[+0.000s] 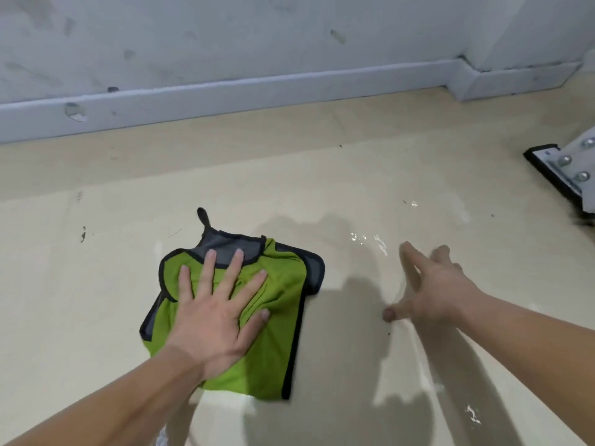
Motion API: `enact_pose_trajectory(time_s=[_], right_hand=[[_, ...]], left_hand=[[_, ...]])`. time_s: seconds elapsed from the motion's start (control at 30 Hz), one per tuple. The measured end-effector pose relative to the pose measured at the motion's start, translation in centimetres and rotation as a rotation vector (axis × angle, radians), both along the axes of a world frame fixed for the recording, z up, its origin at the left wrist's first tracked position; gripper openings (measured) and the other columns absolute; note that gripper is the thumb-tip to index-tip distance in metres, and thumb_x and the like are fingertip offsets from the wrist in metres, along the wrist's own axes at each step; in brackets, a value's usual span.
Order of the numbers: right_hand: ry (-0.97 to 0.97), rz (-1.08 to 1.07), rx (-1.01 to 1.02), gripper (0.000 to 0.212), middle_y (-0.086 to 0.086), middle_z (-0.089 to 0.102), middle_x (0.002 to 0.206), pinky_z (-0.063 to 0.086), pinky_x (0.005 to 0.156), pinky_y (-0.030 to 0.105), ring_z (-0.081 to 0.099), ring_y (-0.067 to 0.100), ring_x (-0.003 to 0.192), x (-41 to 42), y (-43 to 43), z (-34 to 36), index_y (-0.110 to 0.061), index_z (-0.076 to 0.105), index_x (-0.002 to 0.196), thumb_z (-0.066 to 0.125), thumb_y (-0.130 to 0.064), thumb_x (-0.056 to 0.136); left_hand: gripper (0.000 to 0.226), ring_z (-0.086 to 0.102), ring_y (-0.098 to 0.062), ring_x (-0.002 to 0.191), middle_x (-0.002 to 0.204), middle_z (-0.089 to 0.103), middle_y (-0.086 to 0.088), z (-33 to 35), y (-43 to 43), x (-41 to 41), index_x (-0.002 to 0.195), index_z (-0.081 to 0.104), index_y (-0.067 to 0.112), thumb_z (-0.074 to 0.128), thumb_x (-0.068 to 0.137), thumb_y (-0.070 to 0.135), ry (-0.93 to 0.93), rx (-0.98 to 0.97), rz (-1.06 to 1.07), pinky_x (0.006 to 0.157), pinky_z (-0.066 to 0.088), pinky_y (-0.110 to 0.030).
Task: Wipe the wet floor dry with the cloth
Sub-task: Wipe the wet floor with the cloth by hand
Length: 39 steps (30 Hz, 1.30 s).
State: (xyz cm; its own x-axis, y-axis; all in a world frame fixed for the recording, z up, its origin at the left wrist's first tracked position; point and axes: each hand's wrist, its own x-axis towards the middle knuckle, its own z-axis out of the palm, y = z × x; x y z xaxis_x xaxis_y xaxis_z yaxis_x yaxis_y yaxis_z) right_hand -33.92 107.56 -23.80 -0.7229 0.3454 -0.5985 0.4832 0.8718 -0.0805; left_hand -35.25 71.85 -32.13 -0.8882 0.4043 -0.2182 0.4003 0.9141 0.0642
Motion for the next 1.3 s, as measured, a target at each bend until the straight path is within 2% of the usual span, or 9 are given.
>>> enact_pose_trajectory(time_s=[0.13,0.3,0.5,0.7,0.8,0.93,1.13,1.2,1.3], right_hand=[[-0.07,-0.045,0.026,0.154,0.013,0.018,0.142,0.053,0.087,0.05,0.032,0.045,0.126,-2.4,0.3,-0.8,-0.055,0.003,0.147,0.096,-0.056,0.024],[-0.042,-0.035,0.047,0.158,0.008,0.019,0.139,0.051,0.065,0.042,0.031,0.038,0.121,-2.2,1.0,-2.0,-0.058,-0.003,0.148,0.094,-0.052,0.023],[-0.028,-0.098,0.022,0.162,0.002,-0.018,0.161,0.053,0.093,0.054,0.004,0.043,0.146,-2.8,1.0,-2.3,-0.06,-0.012,0.149,0.094,-0.046,0.027],[-0.041,-0.112,-0.001,0.162,0.006,-0.026,0.163,0.045,0.106,0.059,-0.005,0.045,0.15,-2.8,1.1,-2.0,-0.058,-0.019,0.149,0.099,-0.044,0.04],[-0.059,-0.114,-0.01,0.16,0.008,-0.027,0.164,0.04,0.11,0.061,-0.008,0.046,0.151,-3.0,1.1,-1.8,-0.057,-0.019,0.15,0.1,-0.044,0.044],[-0.056,-0.118,-0.021,0.159,0.007,-0.026,0.165,0.042,0.109,0.062,-0.009,0.047,0.151,-3.0,1.1,-1.5,-0.057,-0.013,0.152,0.1,-0.045,0.041],[-0.03,-0.119,-0.009,0.147,0.003,-0.02,0.164,0.048,0.101,0.059,-0.005,0.045,0.15,-2.9,0.9,-1.6,-0.055,0.011,0.149,0.099,-0.045,0.032],[-0.03,-0.097,0.002,0.156,0.003,-0.02,0.163,0.05,0.099,0.056,-0.004,0.045,0.149,-2.8,0.8,-1.6,-0.058,-0.005,0.15,0.098,-0.046,0.033],[-0.021,-0.101,0.017,0.162,0.004,-0.025,0.162,0.049,0.101,0.056,-0.007,0.044,0.149,-2.7,0.9,-1.9,-0.057,-0.02,0.148,0.097,-0.047,0.036]], left_hand=[[0.074,-0.035,-0.039,0.152,0.168,-0.033,0.005,0.3,1.9,-3.6,0.157,-0.013,0.058,-0.004,0.089,0.086,-0.009,-0.025,0.048,0.12,-0.013,-0.072],[0.083,-0.029,-0.042,0.154,0.169,-0.032,0.002,0.4,6.2,-11.9,0.159,-0.017,0.051,-0.009,0.085,0.088,-0.034,-0.065,0.158,0.119,-0.008,-0.075],[0.084,-0.023,-0.046,0.155,0.173,-0.022,0.002,0.5,12.1,-21.7,0.161,-0.006,0.052,-0.001,0.086,0.089,-0.066,-0.023,0.233,0.117,-0.006,-0.079],[0.076,-0.02,-0.054,0.153,0.174,-0.021,-0.002,1.3,21.3,-26.3,0.164,-0.003,0.044,0.006,0.096,0.077,-0.127,-0.032,0.337,0.111,-0.003,-0.085],[0.076,-0.024,-0.054,0.152,0.173,-0.022,-0.002,1.0,25.0,-24.7,0.165,-0.002,0.042,0.008,0.097,0.075,-0.114,-0.015,0.207,0.111,-0.008,-0.085],[0.074,-0.03,-0.049,0.152,0.173,-0.022,0.002,0.8,27.7,-18.8,0.164,-0.003,0.043,0.006,0.098,0.074,-0.075,-0.018,-0.155,0.113,-0.013,-0.08],[0.066,-0.024,-0.03,0.158,0.175,-0.006,0.013,0.4,19.4,-18.7,0.163,0.012,0.05,0.012,0.101,0.075,0.006,0.047,-0.798,0.124,-0.013,-0.064],[0.067,-0.024,-0.025,0.158,0.174,-0.008,0.015,0.2,16.1,-21.2,0.161,0.008,0.055,0.005,0.098,0.079,0.022,0.012,-0.728,0.125,-0.015,-0.061],[0.065,-0.022,-0.028,0.159,0.175,-0.011,0.009,-0.1,14.4,-23.1,0.157,0.003,0.063,-0.002,0.095,0.08,0.102,-0.014,-0.314,0.121,-0.016,-0.068]])
